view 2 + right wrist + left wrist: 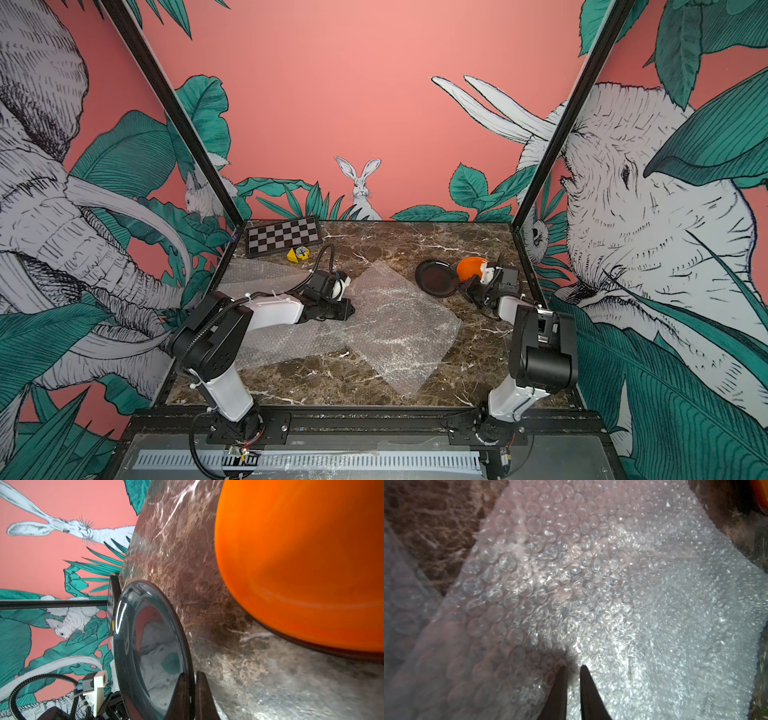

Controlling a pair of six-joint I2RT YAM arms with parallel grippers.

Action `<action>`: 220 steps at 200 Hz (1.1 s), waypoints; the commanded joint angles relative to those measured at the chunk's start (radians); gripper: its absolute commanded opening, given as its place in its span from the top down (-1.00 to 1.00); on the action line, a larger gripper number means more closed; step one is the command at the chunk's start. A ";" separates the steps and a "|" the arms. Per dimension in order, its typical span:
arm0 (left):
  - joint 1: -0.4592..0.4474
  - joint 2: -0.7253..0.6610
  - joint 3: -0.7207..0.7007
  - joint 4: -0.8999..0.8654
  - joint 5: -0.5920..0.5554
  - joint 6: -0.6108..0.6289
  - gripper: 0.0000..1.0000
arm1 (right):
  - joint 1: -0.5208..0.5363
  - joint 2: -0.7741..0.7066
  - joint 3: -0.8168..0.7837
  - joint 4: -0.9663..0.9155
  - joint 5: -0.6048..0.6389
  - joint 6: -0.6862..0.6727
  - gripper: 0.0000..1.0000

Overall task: Unpack dinner plates from bubble wrap
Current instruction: Place the plate on the plate.

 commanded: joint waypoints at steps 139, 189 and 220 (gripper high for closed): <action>0.001 0.000 0.004 -0.033 0.000 0.011 0.67 | -0.164 -0.006 0.049 0.017 0.283 0.083 1.00; 0.001 0.000 0.002 -0.037 0.000 0.013 0.67 | -0.184 0.062 0.083 0.053 0.265 0.107 1.00; 0.001 -0.005 0.001 -0.036 -0.001 0.013 0.67 | -0.188 0.090 0.109 0.050 0.272 0.104 1.00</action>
